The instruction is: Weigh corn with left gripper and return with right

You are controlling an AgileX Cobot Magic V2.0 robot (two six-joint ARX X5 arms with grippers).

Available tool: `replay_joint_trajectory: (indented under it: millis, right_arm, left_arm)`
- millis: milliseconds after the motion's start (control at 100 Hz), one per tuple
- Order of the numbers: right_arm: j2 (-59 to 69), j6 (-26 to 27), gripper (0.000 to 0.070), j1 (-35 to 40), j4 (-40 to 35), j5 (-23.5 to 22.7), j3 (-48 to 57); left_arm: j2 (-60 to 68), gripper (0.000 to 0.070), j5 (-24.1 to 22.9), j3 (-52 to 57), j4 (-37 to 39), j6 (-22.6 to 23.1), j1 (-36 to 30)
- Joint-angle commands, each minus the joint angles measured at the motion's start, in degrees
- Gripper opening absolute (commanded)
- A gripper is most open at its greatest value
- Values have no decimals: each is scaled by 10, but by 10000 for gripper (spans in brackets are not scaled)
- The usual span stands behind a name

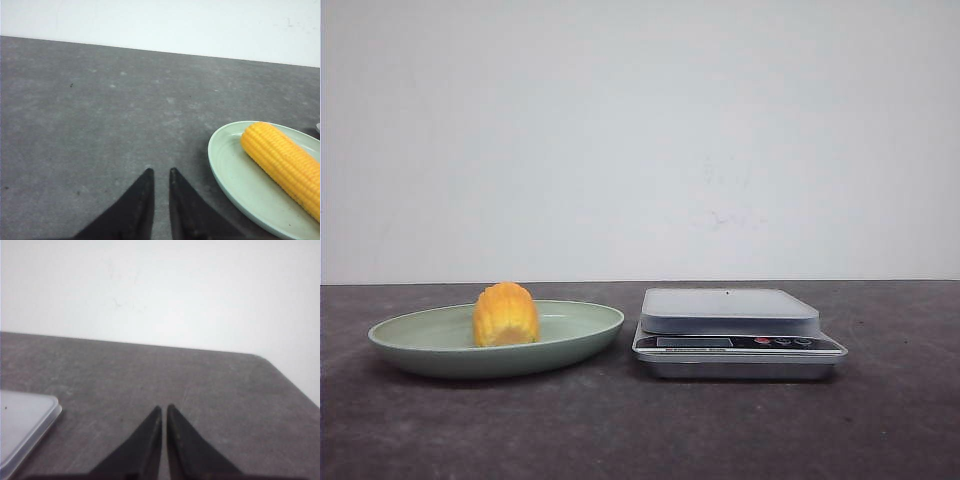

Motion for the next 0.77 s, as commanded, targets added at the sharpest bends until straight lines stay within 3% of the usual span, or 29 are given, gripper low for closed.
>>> replay_joint_trajectory:
  millis: [0,760]
  right_arm:
    - [-2,6,11,-2,12,0,0]
    - [-2,6,11,-1,17,0,0]
  left_arm:
    - [-1,12,-1,-8,-6,3,1]
    - [-1,12,-1,-8,-6,4,1]
